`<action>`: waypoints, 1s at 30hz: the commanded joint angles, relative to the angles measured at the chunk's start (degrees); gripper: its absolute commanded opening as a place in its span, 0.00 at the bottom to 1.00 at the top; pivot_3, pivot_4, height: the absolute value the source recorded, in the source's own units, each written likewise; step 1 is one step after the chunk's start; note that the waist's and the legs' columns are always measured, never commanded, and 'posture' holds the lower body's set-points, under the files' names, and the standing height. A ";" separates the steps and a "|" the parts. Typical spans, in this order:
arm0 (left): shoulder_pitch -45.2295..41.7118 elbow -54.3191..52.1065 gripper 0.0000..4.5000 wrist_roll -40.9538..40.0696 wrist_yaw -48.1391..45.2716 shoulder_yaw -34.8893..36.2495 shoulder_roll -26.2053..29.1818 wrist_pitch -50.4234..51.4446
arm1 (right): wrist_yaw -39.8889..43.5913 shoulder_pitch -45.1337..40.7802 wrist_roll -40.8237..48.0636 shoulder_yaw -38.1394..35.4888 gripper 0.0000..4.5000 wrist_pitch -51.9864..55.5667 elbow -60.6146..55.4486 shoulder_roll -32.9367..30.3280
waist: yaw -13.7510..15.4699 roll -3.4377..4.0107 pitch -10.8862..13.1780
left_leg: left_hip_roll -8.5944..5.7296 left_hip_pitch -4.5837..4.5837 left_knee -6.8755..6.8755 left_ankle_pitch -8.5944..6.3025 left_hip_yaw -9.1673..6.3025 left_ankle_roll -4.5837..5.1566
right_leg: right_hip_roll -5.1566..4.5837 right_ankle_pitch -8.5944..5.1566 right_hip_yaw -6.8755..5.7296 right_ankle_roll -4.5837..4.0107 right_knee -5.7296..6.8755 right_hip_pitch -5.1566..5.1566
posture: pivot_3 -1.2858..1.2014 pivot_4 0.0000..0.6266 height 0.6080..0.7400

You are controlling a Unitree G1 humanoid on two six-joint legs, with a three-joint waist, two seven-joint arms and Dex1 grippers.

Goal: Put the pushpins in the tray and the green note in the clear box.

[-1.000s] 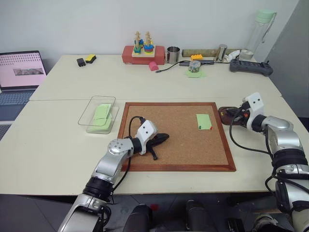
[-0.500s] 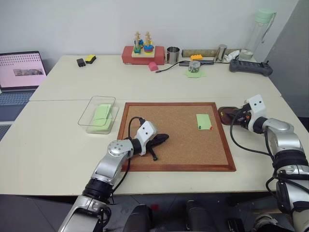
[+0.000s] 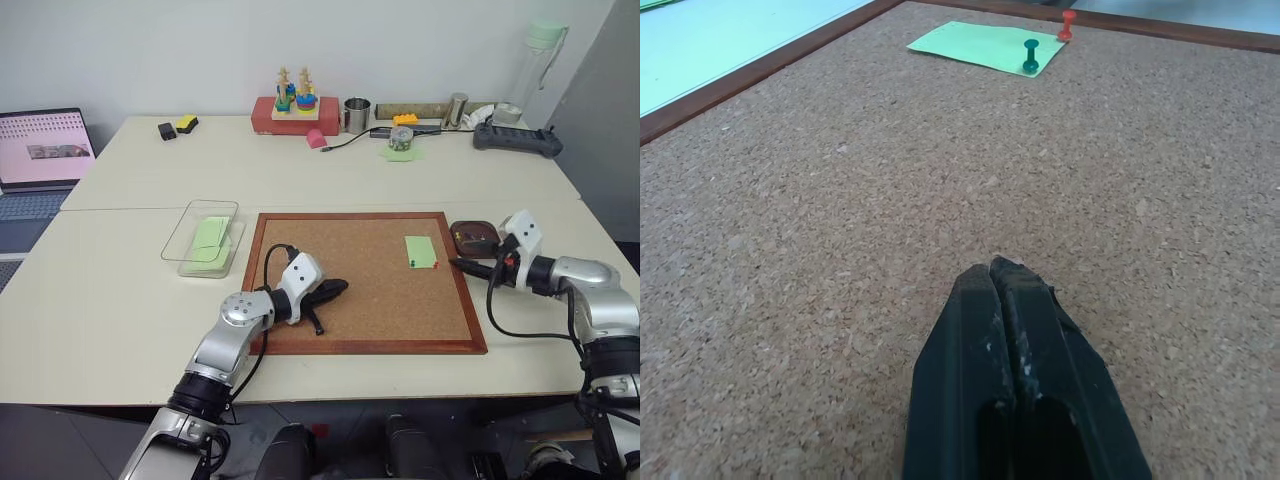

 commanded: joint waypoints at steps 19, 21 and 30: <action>2.59 1.15 0.00 1.31 -1.16 -1.75 0.96 2.82 | -2.54 -3.08 -3.16 2.34 0.31 -6.73 6.05 3.79 | -0.01 -0.01 0.01 | 0.04 0.55 -0.09 -0.01 -0.22 0.00 | 0.03 -0.10 -0.20 -0.08 -0.27 0.71 | 0.52 0.24 1.00; 2.40 1.30 0.00 1.31 -1.12 -1.72 0.87 2.81 | -2.75 -3.02 -3.26 2.36 0.21 -7.04 6.26 3.82 | -0.01 -0.01 0.01 | 0.04 0.55 -0.08 -0.01 -0.24 0.00 | 0.02 -0.10 -0.22 -0.08 -0.27 0.72 | 0.52 0.24 1.00; 1.94 1.79 0.00 1.42 -1.27 -1.84 0.88 2.77 | -1.19 -2.01 -1.37 1.74 0.02 -6.07 4.52 3.44 | 0.01 -0.01 0.01 | 0.04 0.55 -0.07 -0.01 -0.28 0.00 | 0.02 -0.10 -0.24 -0.08 -0.29 0.75 | 0.52 0.24 1.00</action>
